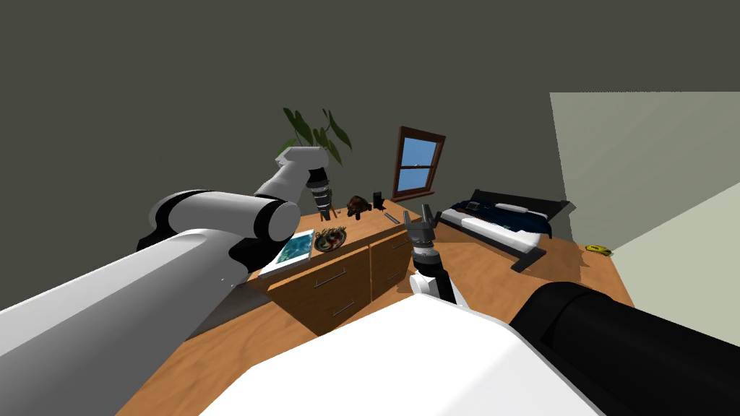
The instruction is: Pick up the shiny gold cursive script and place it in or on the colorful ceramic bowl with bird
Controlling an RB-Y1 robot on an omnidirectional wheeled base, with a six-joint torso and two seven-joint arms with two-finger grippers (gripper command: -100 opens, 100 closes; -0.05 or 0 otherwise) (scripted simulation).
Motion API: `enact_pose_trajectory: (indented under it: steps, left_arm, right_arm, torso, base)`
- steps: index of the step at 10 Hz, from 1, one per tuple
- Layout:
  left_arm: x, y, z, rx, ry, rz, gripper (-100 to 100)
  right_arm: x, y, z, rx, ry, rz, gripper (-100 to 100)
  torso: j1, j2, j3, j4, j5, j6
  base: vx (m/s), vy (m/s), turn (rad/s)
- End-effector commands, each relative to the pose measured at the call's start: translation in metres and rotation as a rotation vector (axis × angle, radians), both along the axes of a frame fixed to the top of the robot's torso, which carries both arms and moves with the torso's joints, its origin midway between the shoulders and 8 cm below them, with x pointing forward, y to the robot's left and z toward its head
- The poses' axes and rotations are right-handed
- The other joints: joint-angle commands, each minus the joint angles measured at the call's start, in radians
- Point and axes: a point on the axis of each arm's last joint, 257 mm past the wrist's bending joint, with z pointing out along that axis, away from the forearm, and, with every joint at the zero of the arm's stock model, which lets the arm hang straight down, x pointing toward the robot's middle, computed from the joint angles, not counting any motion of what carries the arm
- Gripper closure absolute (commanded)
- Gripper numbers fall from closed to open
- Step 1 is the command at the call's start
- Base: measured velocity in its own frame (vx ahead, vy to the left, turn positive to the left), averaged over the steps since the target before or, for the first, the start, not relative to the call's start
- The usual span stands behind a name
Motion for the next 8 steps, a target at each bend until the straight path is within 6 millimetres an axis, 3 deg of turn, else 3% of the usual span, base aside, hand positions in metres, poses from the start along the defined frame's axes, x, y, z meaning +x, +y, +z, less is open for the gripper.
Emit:
enact_pose_trajectory:
  steps: [1,2,3,8]
  left_arm:
    - [-0.0021,0.001,0.0012,0.003,0.01,0.0,-100]
    - [-0.0017,0.0004,0.0009,0.002,0.008,0.0,-100]
    - [-0.0018,0.0004,0.0009,0.002,0.008,0.0,0]
    - [-0.0018,0.0004,0.0009,0.002,0.008,0.0,0]
  right_arm:
    - [0.0,0.0,0.0,0.0,0.0,0.0,0]
    - [0.0,0.0,0.0,0.0,0.0,0.0,0]
    - [0.0,0.0,0.0,0.0,0.0,0.0,0]
    - [0.0,0.0,0.0,0.0,0.0,0.0,0]
  torso:
    - [0.0,0.0,0.0,0.0,0.0,0.0]
    - [0.0,0.001,0.0,0.0,0.0,0.0]
    - [0.0,0.001,0.0,0.0,0.0,0.0]
    - [0.0,0.001,0.001,0.0,0.0,0.0]
  base:
    - [0.007,0.001,0.0]
    - [0.0,0.0,0.0]
    - [0.0,0.0,0.0]
    - [0.0,0.0,0.0]
